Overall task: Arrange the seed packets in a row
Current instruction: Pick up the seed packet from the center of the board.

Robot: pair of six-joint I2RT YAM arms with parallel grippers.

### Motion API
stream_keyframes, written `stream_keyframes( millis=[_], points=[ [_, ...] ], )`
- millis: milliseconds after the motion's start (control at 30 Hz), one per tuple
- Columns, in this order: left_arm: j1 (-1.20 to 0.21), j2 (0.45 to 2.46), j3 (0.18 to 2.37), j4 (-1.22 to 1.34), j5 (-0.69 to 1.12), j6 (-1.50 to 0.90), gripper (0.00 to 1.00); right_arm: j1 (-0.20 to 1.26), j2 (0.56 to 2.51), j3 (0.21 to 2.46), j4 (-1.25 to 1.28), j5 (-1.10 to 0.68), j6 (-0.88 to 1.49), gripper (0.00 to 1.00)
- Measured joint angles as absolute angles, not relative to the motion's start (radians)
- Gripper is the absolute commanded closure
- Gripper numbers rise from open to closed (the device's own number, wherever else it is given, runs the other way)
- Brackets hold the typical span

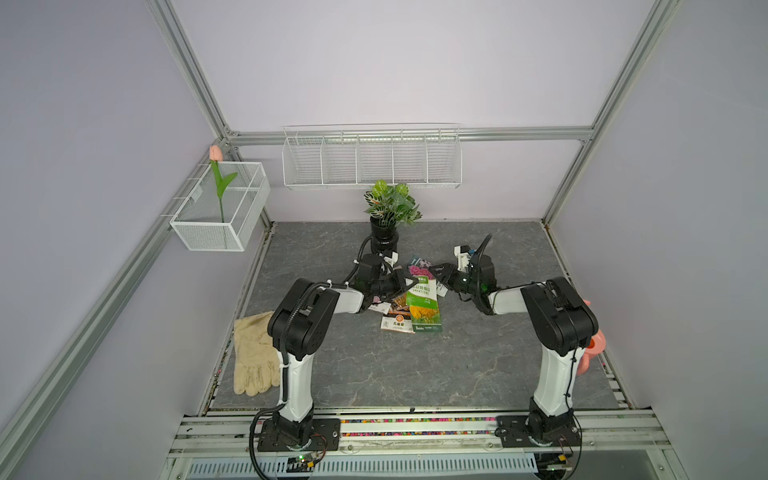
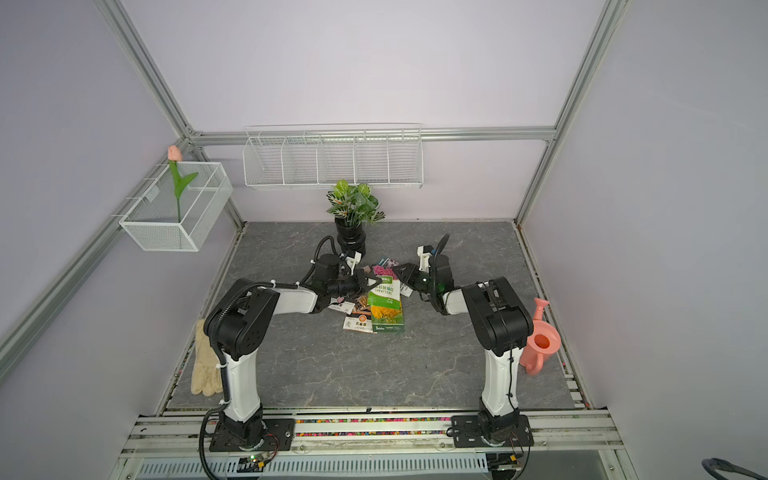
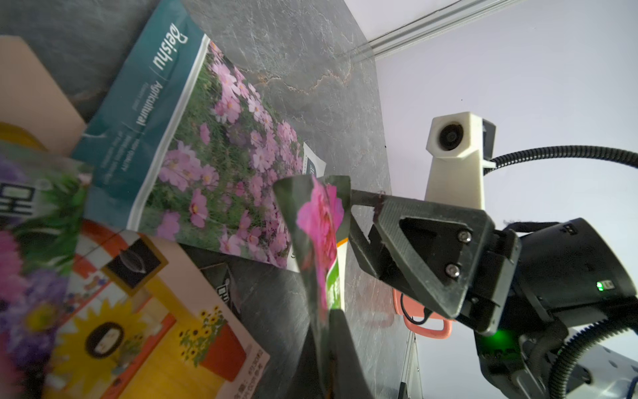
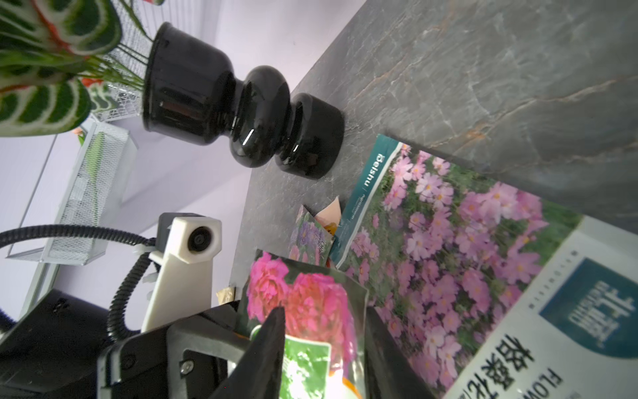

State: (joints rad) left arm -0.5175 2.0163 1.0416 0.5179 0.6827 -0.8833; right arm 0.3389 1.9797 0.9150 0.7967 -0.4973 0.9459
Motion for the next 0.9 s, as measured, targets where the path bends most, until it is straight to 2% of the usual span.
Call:
stream_keyframes(
  millis=[200,367,433,533,733,767,900],
  points=[
    [-0.517,2.017,1.054,0.515,0.684,-0.890,1.00,0.338,2.006,0.918,0.899,-0.559,1.015,0.70],
    [-0.517,2.017,1.071,0.499,0.694,-0.891,1.00,0.336,2.016,0.918,0.910,-0.575,1.023,0.46],
    [-0.517,2.017,1.076,0.501,0.702,-0.891,1.00,0.336,2.016,0.918,0.896,-0.577,1.008,0.43],
    [-0.518,2.017,1.085,0.507,0.714,-0.891,1.00,0.340,2.016,0.915,0.871,-0.582,0.991,0.45],
    [-0.518,2.016,1.092,0.505,0.720,-0.891,1.00,0.342,2.016,0.898,0.878,-0.596,0.992,0.70],
    [-0.518,2.016,1.093,0.500,0.720,-0.890,1.00,0.342,2.011,0.890,0.885,-0.593,0.995,0.70],
    [-0.518,2.016,1.104,0.454,0.712,-0.870,1.00,0.342,1.979,0.854,0.875,-0.584,0.986,0.58]
  ],
)
